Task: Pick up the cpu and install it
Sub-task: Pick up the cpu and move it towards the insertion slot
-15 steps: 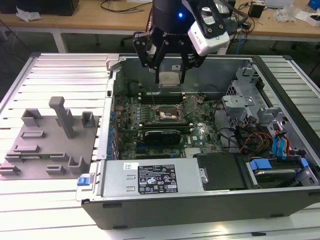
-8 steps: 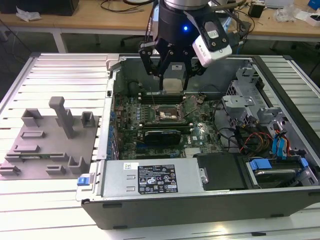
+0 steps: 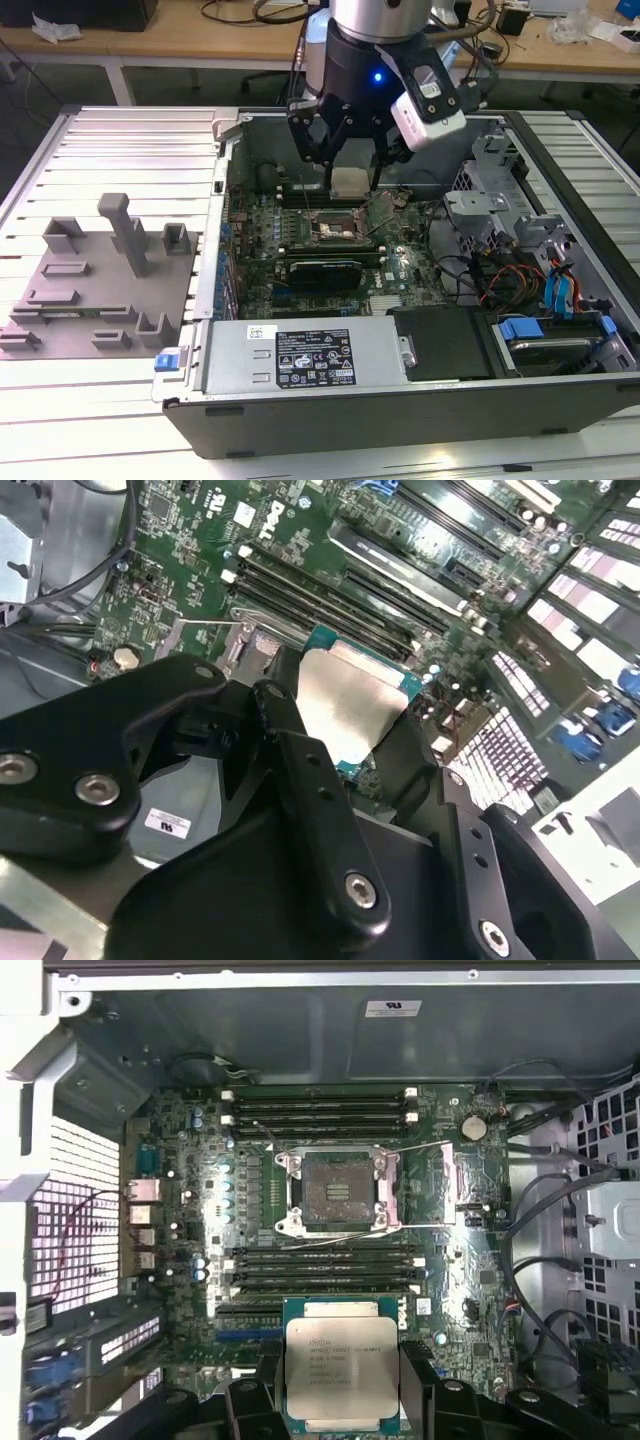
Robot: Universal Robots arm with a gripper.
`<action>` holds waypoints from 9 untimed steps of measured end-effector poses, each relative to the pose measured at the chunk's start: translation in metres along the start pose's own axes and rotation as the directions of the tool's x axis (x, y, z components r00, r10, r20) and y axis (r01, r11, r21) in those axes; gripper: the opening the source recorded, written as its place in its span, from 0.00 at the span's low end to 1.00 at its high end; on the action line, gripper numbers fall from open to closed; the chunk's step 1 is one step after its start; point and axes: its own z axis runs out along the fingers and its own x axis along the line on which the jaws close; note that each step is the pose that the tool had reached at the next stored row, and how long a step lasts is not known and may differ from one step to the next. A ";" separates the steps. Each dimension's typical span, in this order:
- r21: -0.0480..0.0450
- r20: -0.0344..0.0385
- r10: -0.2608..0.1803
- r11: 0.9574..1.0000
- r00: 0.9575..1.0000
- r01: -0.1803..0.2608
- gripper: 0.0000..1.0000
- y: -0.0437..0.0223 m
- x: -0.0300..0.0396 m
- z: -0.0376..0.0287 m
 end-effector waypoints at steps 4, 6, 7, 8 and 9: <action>0.000 -0.004 0.000 1.000 1.000 0.000 0.55 0.0051 -0.0048 0.0084; 0.000 -0.005 0.000 1.000 1.000 0.000 0.55 0.0092 -0.0058 0.0135; 0.000 -0.005 0.000 1.000 1.000 0.000 0.55 0.0109 -0.0060 0.0165; 0.000 -0.005 0.000 1.000 1.000 0.000 0.55 0.0121 -0.0061 0.0184; 0.000 -0.005 0.000 1.000 1.000 0.000 0.55 0.0138 -0.0060 0.0206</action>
